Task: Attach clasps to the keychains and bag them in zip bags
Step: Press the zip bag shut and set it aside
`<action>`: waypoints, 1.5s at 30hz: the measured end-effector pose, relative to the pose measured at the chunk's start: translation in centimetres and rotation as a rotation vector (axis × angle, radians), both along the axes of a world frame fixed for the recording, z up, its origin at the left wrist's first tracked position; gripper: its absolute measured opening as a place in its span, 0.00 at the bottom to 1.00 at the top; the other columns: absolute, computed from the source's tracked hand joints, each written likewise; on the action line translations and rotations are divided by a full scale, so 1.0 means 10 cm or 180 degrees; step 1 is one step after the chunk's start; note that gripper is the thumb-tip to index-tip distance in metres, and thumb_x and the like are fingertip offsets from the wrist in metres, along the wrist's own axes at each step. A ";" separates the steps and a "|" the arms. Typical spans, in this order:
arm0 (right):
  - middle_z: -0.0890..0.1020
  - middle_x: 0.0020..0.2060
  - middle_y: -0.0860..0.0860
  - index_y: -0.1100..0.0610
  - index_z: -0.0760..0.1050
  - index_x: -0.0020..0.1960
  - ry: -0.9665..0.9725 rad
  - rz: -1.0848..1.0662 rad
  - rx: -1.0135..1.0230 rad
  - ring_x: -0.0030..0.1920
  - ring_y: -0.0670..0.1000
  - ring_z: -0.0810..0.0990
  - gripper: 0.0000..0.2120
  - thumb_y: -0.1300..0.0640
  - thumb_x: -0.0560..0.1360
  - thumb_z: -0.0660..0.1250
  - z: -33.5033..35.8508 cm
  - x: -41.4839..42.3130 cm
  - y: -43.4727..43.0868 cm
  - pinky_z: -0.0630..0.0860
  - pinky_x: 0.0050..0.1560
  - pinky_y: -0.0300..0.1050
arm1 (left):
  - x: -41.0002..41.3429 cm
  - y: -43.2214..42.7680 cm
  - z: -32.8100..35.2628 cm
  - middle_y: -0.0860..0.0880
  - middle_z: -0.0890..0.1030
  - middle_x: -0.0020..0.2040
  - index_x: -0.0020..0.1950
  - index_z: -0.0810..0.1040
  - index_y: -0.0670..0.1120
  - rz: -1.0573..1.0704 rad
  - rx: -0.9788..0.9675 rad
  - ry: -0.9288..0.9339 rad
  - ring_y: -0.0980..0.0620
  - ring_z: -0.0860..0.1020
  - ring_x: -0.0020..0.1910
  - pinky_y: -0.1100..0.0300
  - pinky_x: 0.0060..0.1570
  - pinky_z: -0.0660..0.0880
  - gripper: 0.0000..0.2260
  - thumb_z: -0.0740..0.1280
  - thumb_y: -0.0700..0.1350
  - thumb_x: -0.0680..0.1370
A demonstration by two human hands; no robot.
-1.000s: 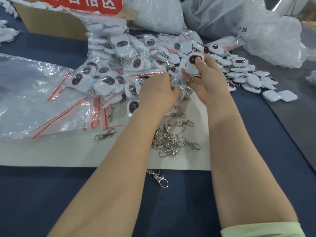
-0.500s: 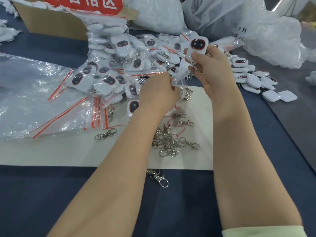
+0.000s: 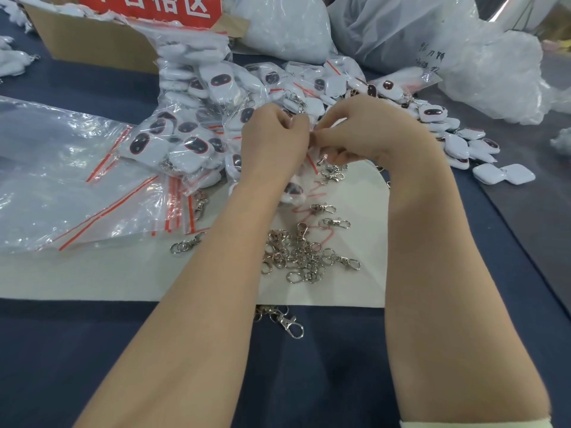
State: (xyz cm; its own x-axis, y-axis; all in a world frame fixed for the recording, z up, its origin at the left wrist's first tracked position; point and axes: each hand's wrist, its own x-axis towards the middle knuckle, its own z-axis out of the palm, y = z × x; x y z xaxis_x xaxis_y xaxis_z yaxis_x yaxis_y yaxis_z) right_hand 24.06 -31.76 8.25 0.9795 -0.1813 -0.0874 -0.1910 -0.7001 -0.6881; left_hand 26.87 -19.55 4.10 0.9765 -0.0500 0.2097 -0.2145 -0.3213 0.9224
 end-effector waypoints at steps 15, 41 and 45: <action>0.79 0.36 0.52 0.55 0.77 0.43 -0.0339 -0.0438 0.0479 0.34 0.49 0.75 0.02 0.57 0.74 0.67 -0.23 0.07 -0.05 0.75 0.40 0.43 | -0.07 -0.06 0.10 0.54 0.71 0.32 0.39 0.72 0.45 -0.0053 0.0099 -0.0605 0.53 0.70 0.35 0.62 0.37 0.66 0.06 0.65 0.44 0.74; 0.77 0.45 0.53 0.55 0.70 0.45 -0.1416 -0.2354 0.0811 0.47 0.54 0.75 0.04 0.63 0.77 0.61 -0.61 0.15 -0.46 0.69 0.41 0.33 | -0.05 -0.08 -0.09 0.53 0.72 0.33 0.41 0.73 0.45 -0.0342 0.0440 -0.0278 0.56 0.69 0.32 0.61 0.36 0.69 0.06 0.64 0.46 0.76; 0.79 0.44 0.58 0.61 0.72 0.45 -0.1372 -0.1718 0.3528 0.37 0.51 0.79 0.05 0.69 0.76 0.62 -0.51 0.16 -0.30 0.77 0.39 0.39 | -0.05 -0.08 -0.09 0.53 0.72 0.33 0.42 0.74 0.44 -0.0347 0.0448 -0.0260 0.56 0.69 0.32 0.61 0.36 0.69 0.06 0.64 0.46 0.76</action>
